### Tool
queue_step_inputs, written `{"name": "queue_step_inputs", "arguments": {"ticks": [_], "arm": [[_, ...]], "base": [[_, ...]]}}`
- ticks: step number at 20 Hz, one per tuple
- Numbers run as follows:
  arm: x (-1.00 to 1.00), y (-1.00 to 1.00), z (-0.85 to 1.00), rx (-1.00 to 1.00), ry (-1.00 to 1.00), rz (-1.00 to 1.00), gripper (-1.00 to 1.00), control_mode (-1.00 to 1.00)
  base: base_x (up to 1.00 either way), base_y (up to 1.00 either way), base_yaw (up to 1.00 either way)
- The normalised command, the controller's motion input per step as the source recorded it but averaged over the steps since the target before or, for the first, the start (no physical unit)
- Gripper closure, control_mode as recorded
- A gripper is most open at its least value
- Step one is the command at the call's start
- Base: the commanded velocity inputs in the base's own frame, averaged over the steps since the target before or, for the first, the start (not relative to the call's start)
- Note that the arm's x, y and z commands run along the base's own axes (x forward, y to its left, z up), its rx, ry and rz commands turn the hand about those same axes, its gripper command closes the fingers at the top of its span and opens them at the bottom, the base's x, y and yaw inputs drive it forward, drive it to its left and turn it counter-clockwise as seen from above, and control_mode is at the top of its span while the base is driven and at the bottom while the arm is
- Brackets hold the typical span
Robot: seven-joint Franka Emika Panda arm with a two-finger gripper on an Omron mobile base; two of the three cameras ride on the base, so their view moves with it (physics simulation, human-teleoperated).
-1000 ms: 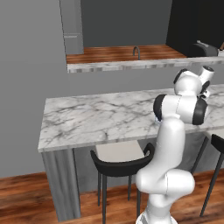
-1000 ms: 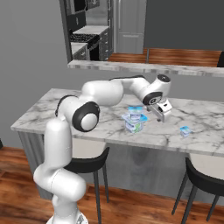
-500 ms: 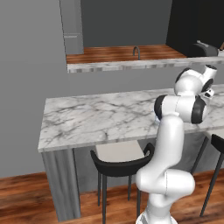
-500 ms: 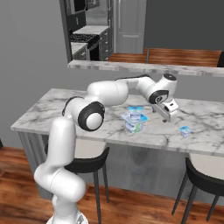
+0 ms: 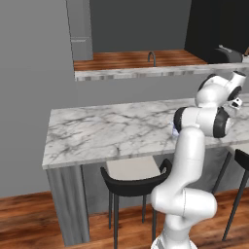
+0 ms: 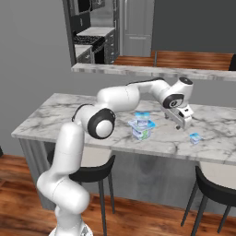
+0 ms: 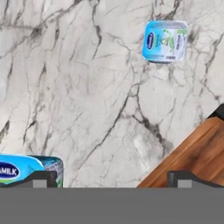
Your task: Stack the yogurt containers by placing the smaller containers on top of the larger containers.
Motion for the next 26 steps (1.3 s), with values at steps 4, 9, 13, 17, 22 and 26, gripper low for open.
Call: {"name": "queue_step_inputs", "arguments": {"ticks": [4, 9, 13, 17, 22, 26], "arm": [[-0.23, -0.09, -0.01, 0.02, 0.00, 0.00, -1.00, -1.00], [-0.26, -0.03, -0.05, 0.02, 0.00, 0.00, -1.00, -1.00], [-0.26, -0.08, -0.09, 0.02, 0.00, 0.00, -1.00, -1.00], [-0.15, -0.07, -0.11, 0.02, 0.00, 0.00, -1.00, -1.00], [-0.01, -0.10, -0.04, 0.01, 0.00, 0.00, -1.00, -1.00], [0.00, -0.09, 0.00, 0.00, 0.03, 0.00, -1.00, -1.00]], "base": [[0.00, 0.00, 0.00], [0.00, 0.00, 0.00], [0.00, 0.00, 0.00], [0.00, 0.00, 0.00], [0.00, 0.00, 0.00], [0.00, 0.00, 0.00]]}}
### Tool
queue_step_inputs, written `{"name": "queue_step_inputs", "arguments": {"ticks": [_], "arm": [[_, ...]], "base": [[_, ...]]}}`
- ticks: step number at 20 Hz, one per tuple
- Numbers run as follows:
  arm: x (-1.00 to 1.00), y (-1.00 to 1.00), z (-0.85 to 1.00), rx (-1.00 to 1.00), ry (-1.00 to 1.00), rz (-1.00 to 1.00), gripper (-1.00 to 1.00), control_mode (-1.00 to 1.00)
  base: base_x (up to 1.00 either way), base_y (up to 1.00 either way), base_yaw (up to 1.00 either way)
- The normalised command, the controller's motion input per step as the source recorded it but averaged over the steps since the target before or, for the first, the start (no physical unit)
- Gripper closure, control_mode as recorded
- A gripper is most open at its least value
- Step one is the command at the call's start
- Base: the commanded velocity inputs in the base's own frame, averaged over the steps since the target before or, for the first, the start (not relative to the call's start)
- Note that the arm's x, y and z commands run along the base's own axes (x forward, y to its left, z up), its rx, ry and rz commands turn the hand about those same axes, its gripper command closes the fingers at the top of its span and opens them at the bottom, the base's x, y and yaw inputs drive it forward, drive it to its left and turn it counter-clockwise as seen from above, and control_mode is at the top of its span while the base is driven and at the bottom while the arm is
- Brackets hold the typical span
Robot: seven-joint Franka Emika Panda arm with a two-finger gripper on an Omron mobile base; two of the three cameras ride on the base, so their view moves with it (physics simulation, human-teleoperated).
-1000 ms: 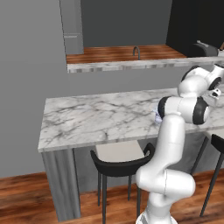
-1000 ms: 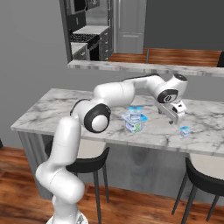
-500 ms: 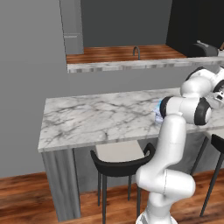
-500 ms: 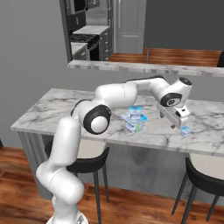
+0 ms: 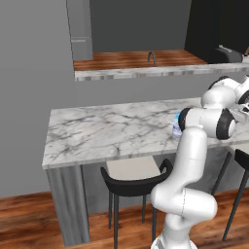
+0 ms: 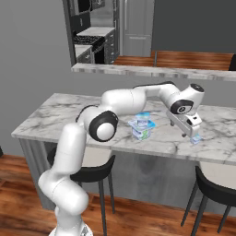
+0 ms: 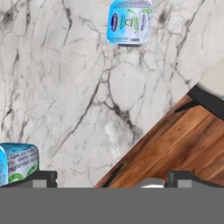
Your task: Stack the yogurt containers by placing the smaller containers on top of the larger containers.
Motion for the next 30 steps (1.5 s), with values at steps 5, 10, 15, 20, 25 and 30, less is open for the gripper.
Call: {"name": "queue_step_inputs", "arguments": {"ticks": [5, 10, 15, 20, 25, 30], "arm": [[0.00, -0.05, 0.00, 0.00, 0.02, 0.00, -1.00, -1.00], [0.00, -0.06, 0.00, 0.00, 0.00, 0.00, -1.00, -1.00], [0.00, -0.03, 0.00, 0.00, -0.01, 0.00, -1.00, -1.00], [-0.07, 0.00, 0.00, -0.01, -0.05, 0.00, -1.00, -1.00], [-0.15, 0.00, 0.00, -0.04, -0.06, 0.00, -1.00, -1.00], [-0.16, 0.00, 0.00, -0.06, -0.05, -0.01, -1.00, -1.00]], "base": [[0.00, 0.00, 0.00], [0.00, 0.00, 0.00], [0.00, 0.00, 0.00], [0.00, 0.00, 0.00], [0.00, 0.00, 0.00], [0.00, 0.00, 0.00]]}}
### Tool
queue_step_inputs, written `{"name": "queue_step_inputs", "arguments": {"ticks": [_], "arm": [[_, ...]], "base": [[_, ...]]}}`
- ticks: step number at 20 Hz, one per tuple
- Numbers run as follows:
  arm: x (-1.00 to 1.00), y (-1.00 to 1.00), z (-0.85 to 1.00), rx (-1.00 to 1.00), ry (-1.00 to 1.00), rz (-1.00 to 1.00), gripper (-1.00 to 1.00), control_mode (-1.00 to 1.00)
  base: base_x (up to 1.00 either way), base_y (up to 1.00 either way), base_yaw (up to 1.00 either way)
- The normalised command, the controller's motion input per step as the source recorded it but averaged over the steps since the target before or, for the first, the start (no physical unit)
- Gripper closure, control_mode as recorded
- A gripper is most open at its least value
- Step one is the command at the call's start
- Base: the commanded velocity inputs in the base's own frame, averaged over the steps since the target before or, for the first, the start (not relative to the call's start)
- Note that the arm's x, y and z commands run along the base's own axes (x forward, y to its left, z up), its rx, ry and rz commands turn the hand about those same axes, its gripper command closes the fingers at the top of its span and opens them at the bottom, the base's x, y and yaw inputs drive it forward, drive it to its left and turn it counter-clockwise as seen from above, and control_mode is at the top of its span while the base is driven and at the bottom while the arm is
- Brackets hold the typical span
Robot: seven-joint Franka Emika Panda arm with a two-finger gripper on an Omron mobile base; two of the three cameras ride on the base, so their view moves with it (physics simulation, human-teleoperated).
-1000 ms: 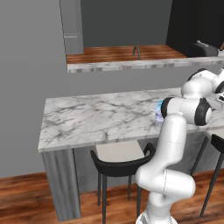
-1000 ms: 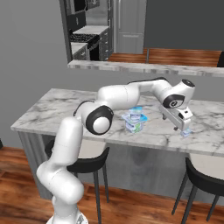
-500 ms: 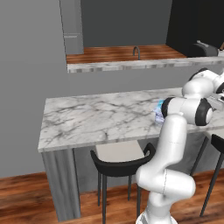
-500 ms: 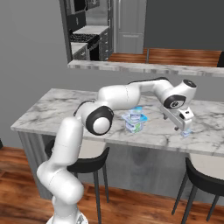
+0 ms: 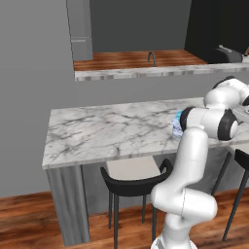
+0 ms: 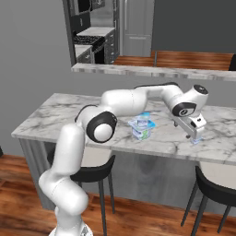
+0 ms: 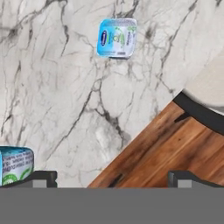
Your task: Stack the yogurt containers by placing the smaller containers on top of the larger containers.
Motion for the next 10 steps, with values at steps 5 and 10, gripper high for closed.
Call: {"name": "queue_step_inputs", "arguments": {"ticks": [5, 10], "arm": [[-0.07, 0.00, 0.00, -0.07, -0.02, -0.02, -1.00, -1.00], [-0.01, 0.00, 0.00, -0.09, -0.01, -0.03, -1.00, -1.00]], "base": [[0.00, 0.00, 0.00], [0.00, 0.00, 0.00]]}}
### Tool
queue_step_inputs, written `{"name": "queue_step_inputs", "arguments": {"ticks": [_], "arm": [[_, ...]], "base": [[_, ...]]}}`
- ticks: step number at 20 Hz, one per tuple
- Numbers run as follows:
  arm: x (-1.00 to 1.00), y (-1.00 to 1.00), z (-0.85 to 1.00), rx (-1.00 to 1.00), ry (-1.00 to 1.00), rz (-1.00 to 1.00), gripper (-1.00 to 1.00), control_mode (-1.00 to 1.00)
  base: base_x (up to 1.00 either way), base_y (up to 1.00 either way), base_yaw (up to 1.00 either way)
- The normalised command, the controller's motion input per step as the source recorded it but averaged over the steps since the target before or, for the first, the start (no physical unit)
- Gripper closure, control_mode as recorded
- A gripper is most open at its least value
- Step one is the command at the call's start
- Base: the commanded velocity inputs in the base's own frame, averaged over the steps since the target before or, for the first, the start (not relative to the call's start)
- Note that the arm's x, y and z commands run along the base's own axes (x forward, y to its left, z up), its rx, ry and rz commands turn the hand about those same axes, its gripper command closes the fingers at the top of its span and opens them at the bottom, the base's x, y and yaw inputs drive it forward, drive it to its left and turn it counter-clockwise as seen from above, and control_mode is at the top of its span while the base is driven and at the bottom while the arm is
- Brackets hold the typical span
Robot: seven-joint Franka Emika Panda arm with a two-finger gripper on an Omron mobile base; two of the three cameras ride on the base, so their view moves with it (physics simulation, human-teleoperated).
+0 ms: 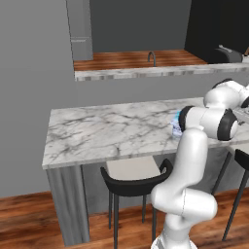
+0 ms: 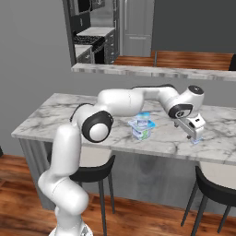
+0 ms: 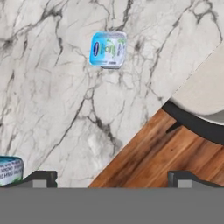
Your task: Stack the yogurt containers by placing the smaller containers on top of the larger containers.
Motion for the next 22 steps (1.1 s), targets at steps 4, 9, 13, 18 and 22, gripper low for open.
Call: {"name": "queue_step_inputs", "arguments": {"ticks": [4, 9, 13, 18, 22], "arm": [[0.00, 0.00, 0.00, -0.09, -0.02, -0.02, -1.00, -1.00], [0.00, 0.00, 0.00, -0.08, -0.02, -0.02, -1.00, -1.00], [0.00, 0.00, 0.00, -0.02, 0.00, -0.01, -1.00, -1.00], [0.05, 0.00, -0.01, 0.00, -0.01, 0.00, -1.00, -1.00], [0.04, 0.00, -0.04, 0.00, -0.01, 0.00, -1.00, -1.00]], "base": [[0.00, 0.00, 0.00], [0.00, 0.00, 0.00], [0.00, 0.00, 0.00], [0.00, 0.00, 0.00], [0.00, 0.00, 0.00]]}}
